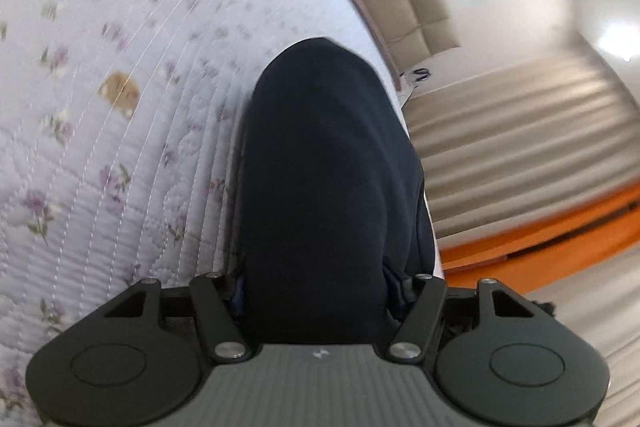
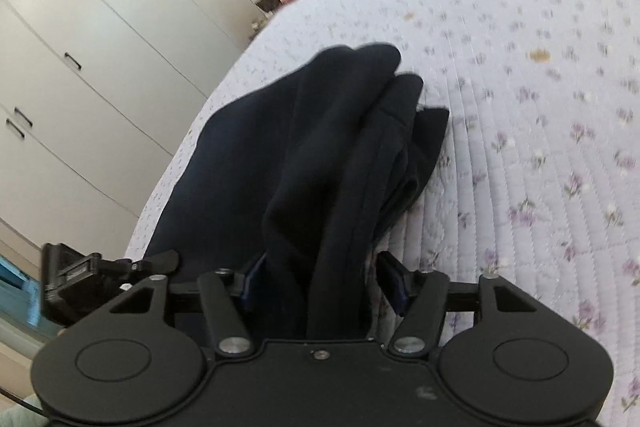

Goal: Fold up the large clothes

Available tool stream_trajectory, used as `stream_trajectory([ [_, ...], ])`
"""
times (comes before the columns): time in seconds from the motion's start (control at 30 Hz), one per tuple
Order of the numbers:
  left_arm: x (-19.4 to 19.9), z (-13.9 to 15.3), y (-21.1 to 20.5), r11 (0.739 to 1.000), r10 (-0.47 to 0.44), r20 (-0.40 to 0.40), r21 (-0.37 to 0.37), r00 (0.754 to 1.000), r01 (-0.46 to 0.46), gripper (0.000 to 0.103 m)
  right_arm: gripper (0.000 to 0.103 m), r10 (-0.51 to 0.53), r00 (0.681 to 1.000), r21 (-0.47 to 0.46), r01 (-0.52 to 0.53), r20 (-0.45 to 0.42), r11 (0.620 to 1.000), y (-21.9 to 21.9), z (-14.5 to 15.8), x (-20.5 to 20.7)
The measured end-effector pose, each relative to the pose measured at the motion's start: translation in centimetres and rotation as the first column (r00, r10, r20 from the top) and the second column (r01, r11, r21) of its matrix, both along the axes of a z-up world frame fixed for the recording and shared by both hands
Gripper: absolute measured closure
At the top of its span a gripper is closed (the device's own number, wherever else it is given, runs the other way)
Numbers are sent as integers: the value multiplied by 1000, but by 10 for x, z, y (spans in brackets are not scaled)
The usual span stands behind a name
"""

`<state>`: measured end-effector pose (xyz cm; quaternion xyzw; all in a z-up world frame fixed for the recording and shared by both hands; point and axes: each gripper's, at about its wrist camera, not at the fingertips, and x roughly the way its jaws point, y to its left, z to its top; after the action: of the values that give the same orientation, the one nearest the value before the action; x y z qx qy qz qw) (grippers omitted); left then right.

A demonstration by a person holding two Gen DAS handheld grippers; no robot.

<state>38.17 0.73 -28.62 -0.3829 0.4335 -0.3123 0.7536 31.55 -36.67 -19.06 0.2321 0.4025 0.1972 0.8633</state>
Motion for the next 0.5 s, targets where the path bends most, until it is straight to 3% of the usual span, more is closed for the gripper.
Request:
stream_trajectory([
  [0.1,-19,17,5,997,22,85,65,996,-27,38,28,-51,997,-68,56,63,996,1,13,-30],
  [0.2,-50,44,22,977,89,193,173,977,-123,39,26,-153,977,-161,177,151,971,6,37,-53],
  [0.27,-67,66,31,955,122,257,231,959,-184,40,24,-192,958,-162,228,212,960,11,53,-66],
  [0.33,-77,87,31,946,113,277,263,954,-188,45,25,-203,946,-152,246,251,957,26,70,-63],
  [0.4,-83,103,16,954,83,277,256,957,-156,55,33,-160,946,-210,223,281,952,51,76,-48],
  [0.47,-81,109,-11,956,5,274,282,962,-85,68,69,-67,963,-278,142,262,950,82,67,-17],
  [0.5,-82,106,-23,956,-31,274,288,961,-51,74,77,-35,972,-315,109,233,943,91,56,-3],
])
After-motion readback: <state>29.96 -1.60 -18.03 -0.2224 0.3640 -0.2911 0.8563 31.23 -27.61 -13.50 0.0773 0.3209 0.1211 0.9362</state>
